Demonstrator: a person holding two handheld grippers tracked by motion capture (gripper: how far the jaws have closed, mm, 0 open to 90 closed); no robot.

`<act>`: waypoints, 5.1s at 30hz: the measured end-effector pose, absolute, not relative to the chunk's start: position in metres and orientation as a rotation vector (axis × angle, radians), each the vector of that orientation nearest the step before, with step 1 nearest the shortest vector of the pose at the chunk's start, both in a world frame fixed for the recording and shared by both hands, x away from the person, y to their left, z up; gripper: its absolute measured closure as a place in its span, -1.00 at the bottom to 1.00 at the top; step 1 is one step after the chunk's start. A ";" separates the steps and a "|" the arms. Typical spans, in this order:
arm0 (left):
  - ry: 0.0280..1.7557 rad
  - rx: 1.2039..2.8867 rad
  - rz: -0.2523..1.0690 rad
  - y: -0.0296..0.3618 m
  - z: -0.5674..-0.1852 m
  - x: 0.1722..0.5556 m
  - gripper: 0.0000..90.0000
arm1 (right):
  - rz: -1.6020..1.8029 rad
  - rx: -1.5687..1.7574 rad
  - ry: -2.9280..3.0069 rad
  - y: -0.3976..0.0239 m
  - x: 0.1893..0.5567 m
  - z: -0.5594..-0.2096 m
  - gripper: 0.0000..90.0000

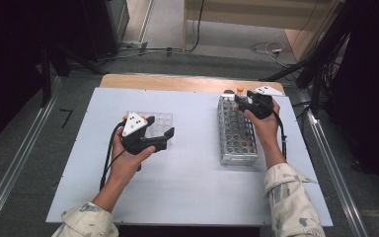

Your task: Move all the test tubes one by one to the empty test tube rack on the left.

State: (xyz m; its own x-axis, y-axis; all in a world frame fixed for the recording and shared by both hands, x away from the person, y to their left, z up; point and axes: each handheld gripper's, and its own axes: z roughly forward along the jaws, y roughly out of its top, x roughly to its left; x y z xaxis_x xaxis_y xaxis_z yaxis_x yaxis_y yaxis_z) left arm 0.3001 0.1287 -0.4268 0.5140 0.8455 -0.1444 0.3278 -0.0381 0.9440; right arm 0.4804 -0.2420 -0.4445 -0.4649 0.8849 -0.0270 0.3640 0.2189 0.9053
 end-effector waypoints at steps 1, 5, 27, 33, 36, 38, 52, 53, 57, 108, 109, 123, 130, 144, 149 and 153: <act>1.025 1.614 0.565 0.129 -0.427 0.300 -0.56 | 1.205 1.150 1.949 -0.241 0.482 -0.445 -0.03; 1.025 1.609 0.560 0.130 -0.426 0.300 -0.55 | 1.203 1.138 1.970 -0.240 0.488 -0.449 0.09; 1.024 1.616 0.558 0.130 -0.427 0.300 -0.56 | 1.239 1.158 2.006 -0.242 0.501 -0.457 0.58; 1.029 1.631 0.550 0.129 -0.428 0.301 -0.61 | 1.238 1.154 2.003 -0.242 0.501 -0.455 0.59; 1.029 1.632 0.552 0.129 -0.428 0.301 -0.61 | 1.238 1.155 1.997 -0.242 0.500 -0.453 0.59; 1.029 1.632 0.552 0.129 -0.428 0.301 -0.61 | 1.237 1.152 1.990 -0.241 0.500 -0.451 0.59; 1.027 1.641 0.563 0.127 -0.429 0.300 -0.61 | 1.276 1.093 1.920 -0.242 0.491 -0.423 0.59; 1.027 1.643 0.565 0.127 -0.429 0.300 -0.62 | 1.279 1.090 1.916 -0.243 0.490 -0.421 0.59; 1.025 1.644 0.570 0.126 -0.429 0.300 -0.64 | 1.278 1.090 1.900 -0.244 0.484 -0.412 0.59; 0.885 1.623 0.594 0.092 -0.391 0.292 -0.43 | 1.393 0.707 2.316 -0.120 0.351 -0.408 0.60; 0.878 1.635 0.600 0.089 -0.392 0.292 -0.40 | 1.397 0.701 2.322 -0.117 0.350 -0.409 0.60; 0.874 1.666 0.610 0.079 -0.400 0.297 0.10 | 1.435 0.648 2.384 -0.097 0.337 -0.417 0.60; 0.881 1.668 0.623 0.080 -0.403 0.296 0.33 | 1.446 0.638 2.391 -0.093 0.335 -0.417 0.60; 0.918 1.628 0.646 0.094 -0.400 0.300 0.57 | 1.459 0.671 2.379 -0.093 0.333 -0.414 -0.14; 0.946 1.607 0.675 0.104 -0.395 0.304 0.57 | 1.474 0.743 2.322 -0.106 0.334 -0.410 -0.45; 0.964 1.585 0.691 0.110 -0.393 0.307 0.57 | 1.490 0.782 2.290 -0.120 0.334 -0.409 -0.51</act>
